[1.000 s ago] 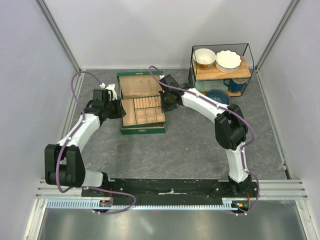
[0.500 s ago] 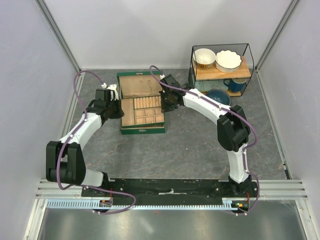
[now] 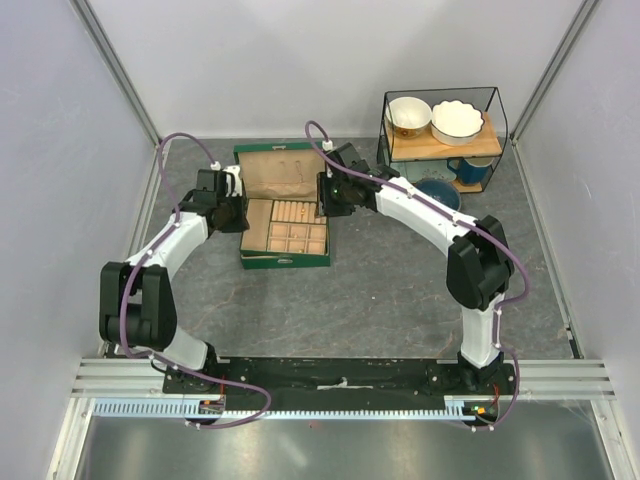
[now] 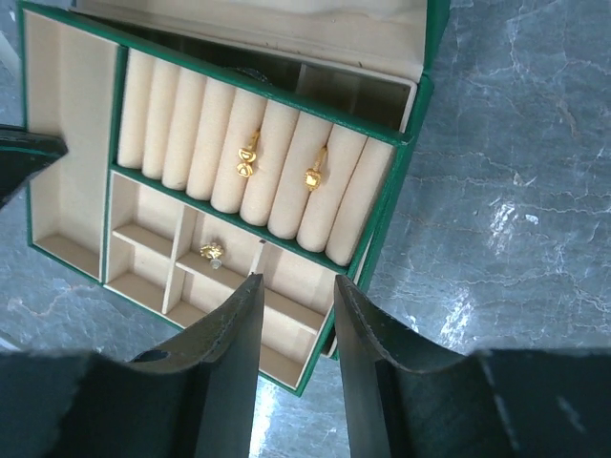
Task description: Organize the mixed jewelry
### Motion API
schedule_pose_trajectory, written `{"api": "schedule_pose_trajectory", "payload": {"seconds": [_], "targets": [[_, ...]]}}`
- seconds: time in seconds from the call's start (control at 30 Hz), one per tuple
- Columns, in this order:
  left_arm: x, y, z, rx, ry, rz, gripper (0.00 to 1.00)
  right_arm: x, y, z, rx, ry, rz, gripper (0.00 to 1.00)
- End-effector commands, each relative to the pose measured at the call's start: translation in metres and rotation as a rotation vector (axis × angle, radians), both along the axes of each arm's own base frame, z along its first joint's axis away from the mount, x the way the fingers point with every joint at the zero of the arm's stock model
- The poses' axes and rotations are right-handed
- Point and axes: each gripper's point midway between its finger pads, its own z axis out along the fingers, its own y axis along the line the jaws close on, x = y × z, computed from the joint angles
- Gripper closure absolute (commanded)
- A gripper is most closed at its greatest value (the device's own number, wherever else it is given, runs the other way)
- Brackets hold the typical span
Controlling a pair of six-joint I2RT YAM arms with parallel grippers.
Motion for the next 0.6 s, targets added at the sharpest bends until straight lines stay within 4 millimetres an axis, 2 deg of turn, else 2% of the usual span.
{"api": "schedule_pose_trajectory", "payload": {"seconds": [0.0, 0.27, 0.57], "targets": [[0.014, -0.005, 0.011, 0.001, -0.035, -0.028, 0.98, 0.007, -0.002, 0.029, 0.054, -0.067, -0.005, 0.57], [0.016, -0.003, 0.000, -0.015, -0.002, 0.036, 0.98, 0.007, -0.003, 0.032, 0.060, -0.075, -0.001, 0.59], [0.018, 0.002, 0.004, -0.053, -0.002, 0.081, 0.98, 0.008, -0.003, 0.032, 0.067, -0.069, 0.001, 0.62]]}}
